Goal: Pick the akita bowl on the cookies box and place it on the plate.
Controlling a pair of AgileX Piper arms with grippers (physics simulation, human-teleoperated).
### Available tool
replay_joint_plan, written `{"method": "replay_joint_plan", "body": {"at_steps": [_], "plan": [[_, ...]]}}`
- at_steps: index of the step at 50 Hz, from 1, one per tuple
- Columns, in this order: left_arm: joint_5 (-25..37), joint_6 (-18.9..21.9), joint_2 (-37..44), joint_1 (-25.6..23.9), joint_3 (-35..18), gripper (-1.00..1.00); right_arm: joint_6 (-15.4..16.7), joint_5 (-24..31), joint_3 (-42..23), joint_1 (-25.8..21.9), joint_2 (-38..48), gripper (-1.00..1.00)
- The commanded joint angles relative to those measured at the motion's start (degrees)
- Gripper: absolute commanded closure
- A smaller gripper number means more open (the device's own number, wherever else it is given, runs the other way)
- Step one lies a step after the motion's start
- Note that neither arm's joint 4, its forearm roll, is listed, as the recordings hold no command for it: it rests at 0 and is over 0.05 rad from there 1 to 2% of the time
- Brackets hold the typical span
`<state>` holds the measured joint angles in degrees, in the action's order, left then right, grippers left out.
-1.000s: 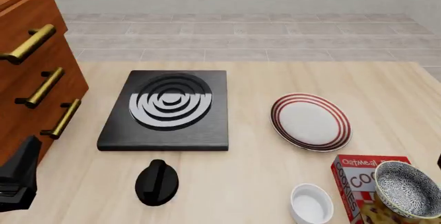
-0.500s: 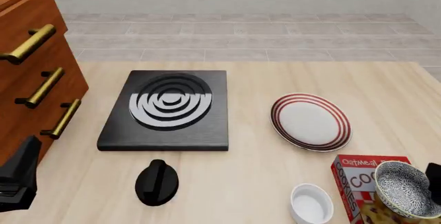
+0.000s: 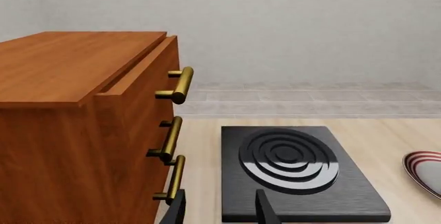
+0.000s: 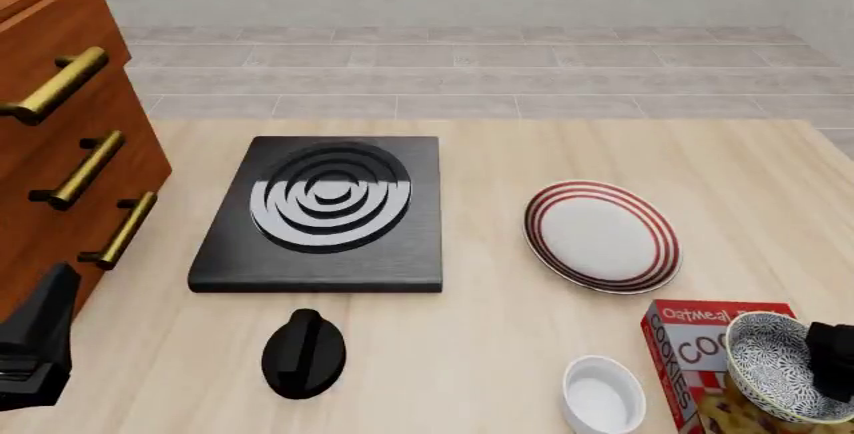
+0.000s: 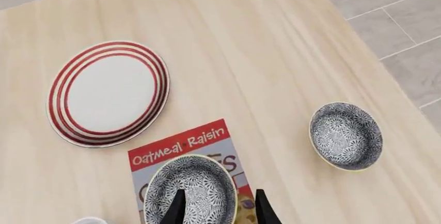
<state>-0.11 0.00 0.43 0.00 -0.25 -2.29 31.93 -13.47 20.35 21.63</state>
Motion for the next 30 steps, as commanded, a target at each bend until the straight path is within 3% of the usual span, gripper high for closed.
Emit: {"method": "replay_joint_plan", "body": {"at_steps": [1, 16, 30], "plan": [[0.00, 0.00, 0.00, 0.00, 0.00, -1.00, -0.69, -4.22, 1.84, -0.23, 3.60, -1.00], [0.00, 0.00, 0.00, 0.00, 0.00, -1.00, -0.93, -9.63, 4.62, -0.11, 7.74, -1.00], [0.00, 0.00, 0.00, 0.00, 0.00, -1.00, -0.33, -11.02, 5.69, 0.82, 8.58, -1.00]]}}
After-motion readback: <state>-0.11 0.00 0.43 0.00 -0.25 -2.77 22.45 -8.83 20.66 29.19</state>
